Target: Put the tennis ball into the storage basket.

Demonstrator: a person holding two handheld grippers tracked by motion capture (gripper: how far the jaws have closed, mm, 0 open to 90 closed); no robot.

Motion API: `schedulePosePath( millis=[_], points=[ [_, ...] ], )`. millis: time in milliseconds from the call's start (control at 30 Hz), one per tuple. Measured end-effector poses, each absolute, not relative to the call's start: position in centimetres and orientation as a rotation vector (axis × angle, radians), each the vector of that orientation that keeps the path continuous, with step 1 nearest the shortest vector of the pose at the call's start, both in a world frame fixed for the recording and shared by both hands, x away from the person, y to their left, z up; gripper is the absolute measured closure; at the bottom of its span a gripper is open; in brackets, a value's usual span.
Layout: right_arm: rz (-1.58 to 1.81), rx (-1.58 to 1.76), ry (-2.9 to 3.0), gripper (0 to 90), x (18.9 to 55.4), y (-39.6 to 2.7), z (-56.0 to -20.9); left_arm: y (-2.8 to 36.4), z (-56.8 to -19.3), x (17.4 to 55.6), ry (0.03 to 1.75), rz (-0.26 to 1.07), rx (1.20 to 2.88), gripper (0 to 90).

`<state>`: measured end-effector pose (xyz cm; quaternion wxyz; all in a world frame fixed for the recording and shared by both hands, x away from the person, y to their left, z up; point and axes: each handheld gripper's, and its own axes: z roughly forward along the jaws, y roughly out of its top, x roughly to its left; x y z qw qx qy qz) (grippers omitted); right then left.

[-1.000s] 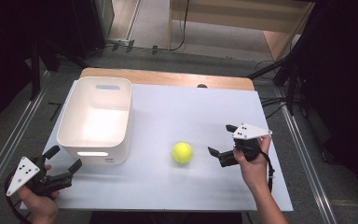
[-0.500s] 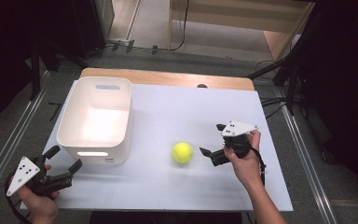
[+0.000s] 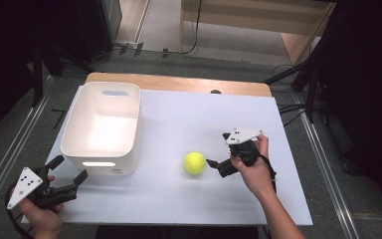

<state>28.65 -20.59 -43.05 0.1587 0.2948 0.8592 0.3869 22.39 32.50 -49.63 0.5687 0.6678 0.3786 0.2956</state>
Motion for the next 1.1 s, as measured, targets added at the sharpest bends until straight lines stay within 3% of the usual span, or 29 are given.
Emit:
schedulePosePath(
  millis=[1100],
  points=[
    [0.962,0.769,2.671,0.0,30.7,-17.1,-43.8,32.5,-49.6,22.4,0.889,0.696,1.575,7.2]
  ],
)
